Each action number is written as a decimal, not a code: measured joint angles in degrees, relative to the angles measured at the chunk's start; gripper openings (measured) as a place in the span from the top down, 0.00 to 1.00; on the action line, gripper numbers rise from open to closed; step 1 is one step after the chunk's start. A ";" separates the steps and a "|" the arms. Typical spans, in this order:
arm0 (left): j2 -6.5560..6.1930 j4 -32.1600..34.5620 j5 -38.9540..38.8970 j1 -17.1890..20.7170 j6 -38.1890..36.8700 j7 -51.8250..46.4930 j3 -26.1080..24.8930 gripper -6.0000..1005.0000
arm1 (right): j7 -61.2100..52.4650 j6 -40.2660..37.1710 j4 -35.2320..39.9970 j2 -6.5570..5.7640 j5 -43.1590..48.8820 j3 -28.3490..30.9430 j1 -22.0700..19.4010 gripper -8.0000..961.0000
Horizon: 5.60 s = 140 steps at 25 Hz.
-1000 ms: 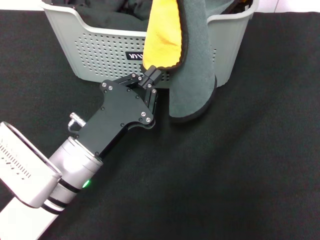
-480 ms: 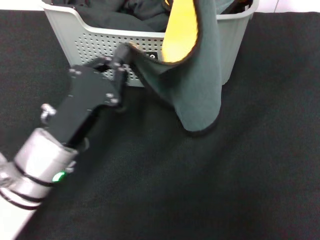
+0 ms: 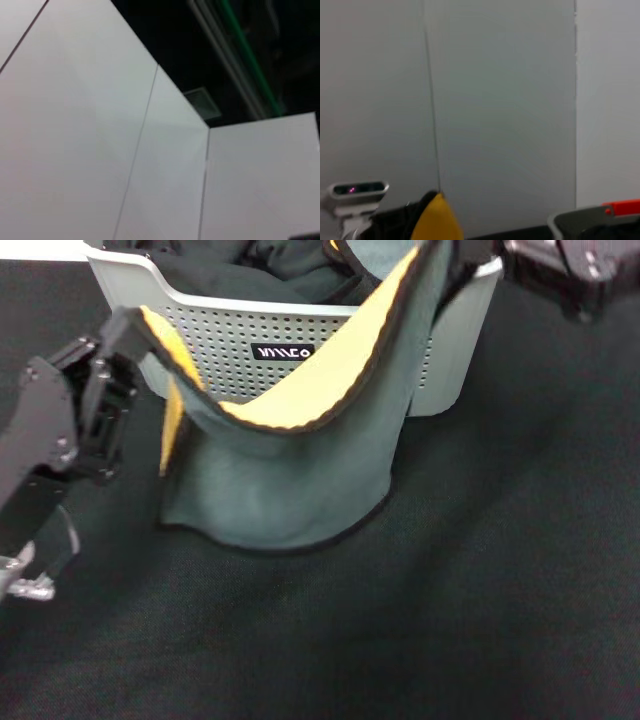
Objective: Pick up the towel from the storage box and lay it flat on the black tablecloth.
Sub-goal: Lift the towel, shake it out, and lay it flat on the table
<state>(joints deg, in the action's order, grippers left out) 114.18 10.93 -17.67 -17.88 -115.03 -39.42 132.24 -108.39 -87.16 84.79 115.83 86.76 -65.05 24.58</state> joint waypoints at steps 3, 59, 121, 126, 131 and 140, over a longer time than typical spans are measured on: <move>-1.26 0.20 0.61 -0.02 -1.07 -2.86 0.06 0.99 | -0.16 -1.38 3.95 0.01 -0.01 -0.62 -3.21 0.98; 0.49 9.90 51.92 10.69 -1.47 -24.47 -38.75 0.98 | 4.79 -30.52 -11.32 -0.10 -5.32 10.83 -16.12 0.98; 5.87 0.85 41.55 -6.31 51.84 31.55 -39.34 0.97 | 23.03 25.89 -50.75 0.00 6.99 -2.42 7.13 0.98; 5.79 2.85 41.30 -5.73 53.29 33.75 -39.42 0.97 | 22.47 27.29 -50.64 0.08 7.01 -3.73 8.58 0.98; 5.70 4.29 41.30 -5.29 56.03 35.15 -39.43 0.97 | 20.01 29.74 -50.32 0.02 7.52 -6.16 9.98 0.98; 5.61 4.40 41.29 -3.99 57.55 35.66 -39.46 0.97 | 17.46 30.94 -49.40 -0.28 8.07 -7.00 9.75 0.98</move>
<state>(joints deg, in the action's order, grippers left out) 119.79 15.33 23.62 -21.87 -57.48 -3.76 92.78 -90.93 -56.23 35.39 115.55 94.83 -72.05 34.33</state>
